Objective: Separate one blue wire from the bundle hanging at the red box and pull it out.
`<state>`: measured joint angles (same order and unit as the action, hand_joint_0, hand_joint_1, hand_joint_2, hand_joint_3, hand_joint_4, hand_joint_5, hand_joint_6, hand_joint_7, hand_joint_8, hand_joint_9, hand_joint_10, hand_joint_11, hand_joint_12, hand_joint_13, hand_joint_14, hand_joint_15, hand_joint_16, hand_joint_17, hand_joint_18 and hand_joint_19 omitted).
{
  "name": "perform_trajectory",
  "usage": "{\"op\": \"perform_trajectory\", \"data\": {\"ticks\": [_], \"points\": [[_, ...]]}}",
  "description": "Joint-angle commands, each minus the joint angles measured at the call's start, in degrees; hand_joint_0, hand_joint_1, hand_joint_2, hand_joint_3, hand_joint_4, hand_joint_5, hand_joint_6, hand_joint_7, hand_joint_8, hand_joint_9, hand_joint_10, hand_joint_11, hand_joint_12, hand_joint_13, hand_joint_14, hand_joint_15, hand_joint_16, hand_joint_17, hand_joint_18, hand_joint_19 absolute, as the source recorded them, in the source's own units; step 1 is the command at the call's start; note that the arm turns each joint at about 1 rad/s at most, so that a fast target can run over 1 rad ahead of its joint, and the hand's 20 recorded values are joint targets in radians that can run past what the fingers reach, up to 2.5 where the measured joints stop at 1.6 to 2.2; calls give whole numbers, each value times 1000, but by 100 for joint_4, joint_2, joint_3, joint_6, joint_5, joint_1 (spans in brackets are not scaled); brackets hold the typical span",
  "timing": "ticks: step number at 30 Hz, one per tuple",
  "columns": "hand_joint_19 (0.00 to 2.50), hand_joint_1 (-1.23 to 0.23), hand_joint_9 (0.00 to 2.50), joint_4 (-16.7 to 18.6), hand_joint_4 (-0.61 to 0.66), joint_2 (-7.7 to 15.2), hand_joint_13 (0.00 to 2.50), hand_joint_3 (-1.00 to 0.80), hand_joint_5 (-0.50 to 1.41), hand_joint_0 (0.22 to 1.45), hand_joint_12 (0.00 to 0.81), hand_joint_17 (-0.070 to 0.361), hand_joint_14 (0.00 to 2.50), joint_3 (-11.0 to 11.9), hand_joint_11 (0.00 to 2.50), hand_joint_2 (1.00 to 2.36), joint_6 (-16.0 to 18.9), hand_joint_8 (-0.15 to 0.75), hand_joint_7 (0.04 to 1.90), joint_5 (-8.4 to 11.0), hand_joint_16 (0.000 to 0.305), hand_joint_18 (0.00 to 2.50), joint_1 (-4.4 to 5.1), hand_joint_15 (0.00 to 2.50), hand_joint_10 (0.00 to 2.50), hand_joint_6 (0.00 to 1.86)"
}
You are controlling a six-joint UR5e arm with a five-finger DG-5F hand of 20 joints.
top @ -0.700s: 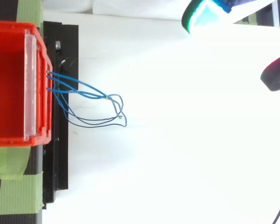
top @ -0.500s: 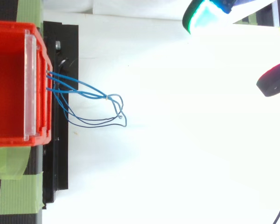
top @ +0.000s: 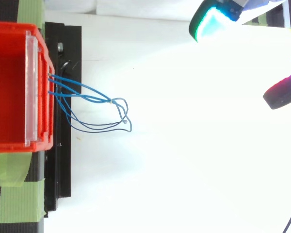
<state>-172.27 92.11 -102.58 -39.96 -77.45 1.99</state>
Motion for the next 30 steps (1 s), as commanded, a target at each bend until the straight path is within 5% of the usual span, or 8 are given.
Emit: {"op": "perform_trajectory", "data": {"ticks": [1,12,22,30], "points": [[280,-714,558,18,268,0,454,-500,-174,543,387,124,9,-8,243,1000,-100,318,860,-7,55,416,-14,254,6,502],[288,-709,604,326,271,150,474,-500,-173,544,390,123,10,1,273,1000,-1031,325,855,169,55,431,3,272,9,502],[299,-705,621,343,273,193,489,-500,-172,545,392,123,11,-8,285,1000,-1040,325,856,195,55,447,21,280,7,502],[317,-719,624,396,271,659,503,-500,-172,550,393,123,10,1,304,1000,-979,326,856,160,55,467,39,291,8,503]]}}
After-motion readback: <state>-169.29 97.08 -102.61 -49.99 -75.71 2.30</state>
